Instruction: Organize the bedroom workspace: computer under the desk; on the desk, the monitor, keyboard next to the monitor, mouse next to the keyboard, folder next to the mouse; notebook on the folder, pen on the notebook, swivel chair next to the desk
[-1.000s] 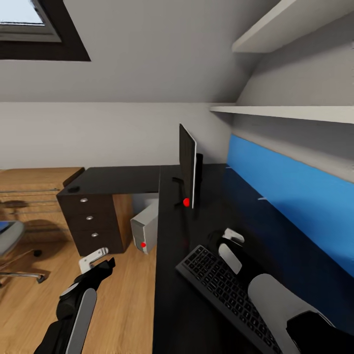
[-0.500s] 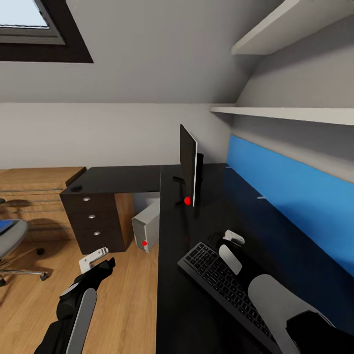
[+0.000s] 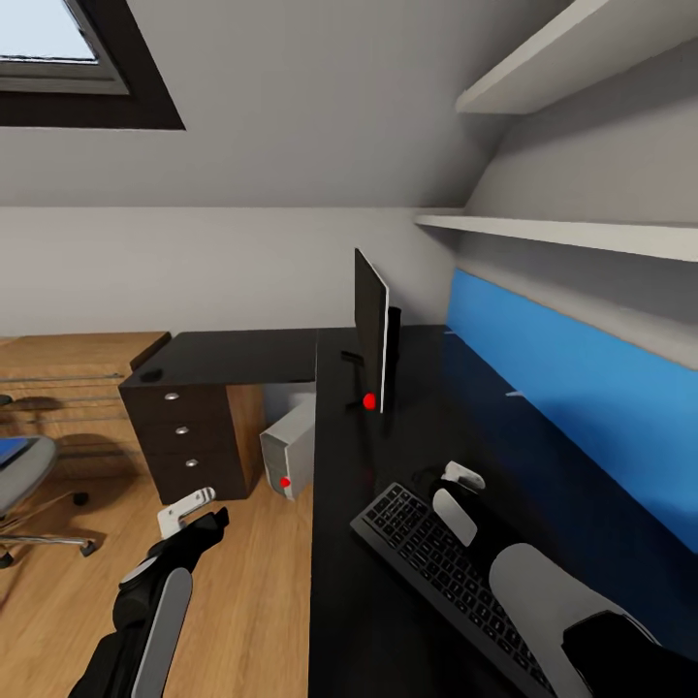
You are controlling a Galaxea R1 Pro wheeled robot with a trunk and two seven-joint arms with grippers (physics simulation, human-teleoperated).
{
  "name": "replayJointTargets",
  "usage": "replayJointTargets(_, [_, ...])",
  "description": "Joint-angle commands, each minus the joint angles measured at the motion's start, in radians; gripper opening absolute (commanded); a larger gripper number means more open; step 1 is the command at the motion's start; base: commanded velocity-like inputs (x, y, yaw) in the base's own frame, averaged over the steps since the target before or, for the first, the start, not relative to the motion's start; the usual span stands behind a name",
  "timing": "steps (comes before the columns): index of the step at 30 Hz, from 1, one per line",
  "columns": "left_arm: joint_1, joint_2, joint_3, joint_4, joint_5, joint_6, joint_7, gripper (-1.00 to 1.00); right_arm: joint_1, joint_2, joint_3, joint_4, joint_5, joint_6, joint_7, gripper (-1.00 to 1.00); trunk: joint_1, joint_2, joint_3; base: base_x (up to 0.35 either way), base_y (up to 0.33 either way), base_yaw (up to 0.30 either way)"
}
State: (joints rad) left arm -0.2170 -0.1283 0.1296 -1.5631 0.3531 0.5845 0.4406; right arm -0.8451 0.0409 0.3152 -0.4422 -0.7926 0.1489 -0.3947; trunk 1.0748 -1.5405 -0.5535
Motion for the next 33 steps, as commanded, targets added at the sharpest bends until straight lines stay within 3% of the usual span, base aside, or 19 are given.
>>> replayJointTargets(1, [-0.001, -0.001, -0.001, -0.002, 0.01, 0.003, 0.007, 1.0, 0.0, -0.001, 0.004, 0.0, -0.022, 0.008, -0.011, 1.0, 0.0, -0.001, -0.001, 0.0, 0.0, 0.0])
replayJointTargets(14, [-0.001, 0.002, -0.007, 0.007, 0.01, 0.003, 0.005, 1.0, 0.0, 0.002, 0.006, 0.003, -0.021, 0.009, -0.011, 1.0, 0.0, -0.001, -0.001, -0.008, 0.003, 0.0])
replayJointTargets(33, [-0.001, 0.003, -0.008, 0.012, 0.009, 0.003, 0.004, 1.0, 0.0, 0.002, 0.007, 0.003, -0.021, 0.009, -0.01, 1.0, 0.0, -0.001, -0.001, -0.119, 0.067, 0.0])
